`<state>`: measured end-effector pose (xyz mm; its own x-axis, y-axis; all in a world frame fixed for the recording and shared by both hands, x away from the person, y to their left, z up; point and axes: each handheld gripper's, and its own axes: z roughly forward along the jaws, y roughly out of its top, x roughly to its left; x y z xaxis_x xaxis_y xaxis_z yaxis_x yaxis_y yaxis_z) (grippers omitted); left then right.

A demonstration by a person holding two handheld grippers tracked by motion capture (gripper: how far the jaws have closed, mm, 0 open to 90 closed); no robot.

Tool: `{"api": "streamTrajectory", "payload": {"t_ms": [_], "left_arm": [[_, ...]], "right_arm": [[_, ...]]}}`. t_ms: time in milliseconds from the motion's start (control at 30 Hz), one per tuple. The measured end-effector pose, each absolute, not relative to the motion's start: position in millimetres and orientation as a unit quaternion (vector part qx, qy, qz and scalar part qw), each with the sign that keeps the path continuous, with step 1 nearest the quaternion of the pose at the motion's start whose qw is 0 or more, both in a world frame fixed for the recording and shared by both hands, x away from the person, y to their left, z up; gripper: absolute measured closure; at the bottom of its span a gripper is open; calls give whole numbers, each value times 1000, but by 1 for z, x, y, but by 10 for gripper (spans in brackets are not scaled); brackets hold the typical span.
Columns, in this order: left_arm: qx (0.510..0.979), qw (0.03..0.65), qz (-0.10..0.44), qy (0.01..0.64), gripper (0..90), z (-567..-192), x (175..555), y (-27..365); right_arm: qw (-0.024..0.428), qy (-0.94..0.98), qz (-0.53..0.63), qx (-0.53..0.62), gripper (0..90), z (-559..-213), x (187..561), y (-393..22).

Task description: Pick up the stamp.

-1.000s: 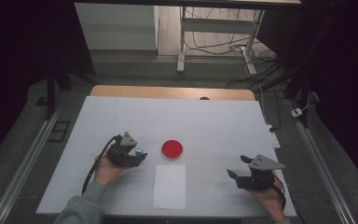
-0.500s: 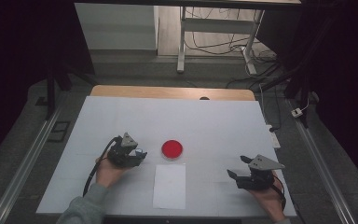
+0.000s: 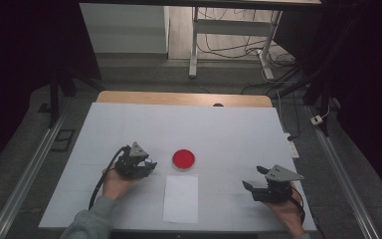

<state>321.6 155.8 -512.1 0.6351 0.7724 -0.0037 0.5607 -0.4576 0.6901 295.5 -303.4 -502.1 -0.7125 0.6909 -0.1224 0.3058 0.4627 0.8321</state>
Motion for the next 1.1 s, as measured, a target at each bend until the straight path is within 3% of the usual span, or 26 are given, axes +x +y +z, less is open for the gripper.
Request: {"api": "streamTrajectory", "payload": {"t_ms": [433, 1100], "left_arm": [[846, 332, 157, 386, 640, -513, 321, 156], [837, 357, 155, 384, 651, -510, 319, 164]], "right_arm": [[227, 823, 422, 303, 230, -503, 296, -304], [227, 824, 421, 303, 230, -503, 296, -304]]}}
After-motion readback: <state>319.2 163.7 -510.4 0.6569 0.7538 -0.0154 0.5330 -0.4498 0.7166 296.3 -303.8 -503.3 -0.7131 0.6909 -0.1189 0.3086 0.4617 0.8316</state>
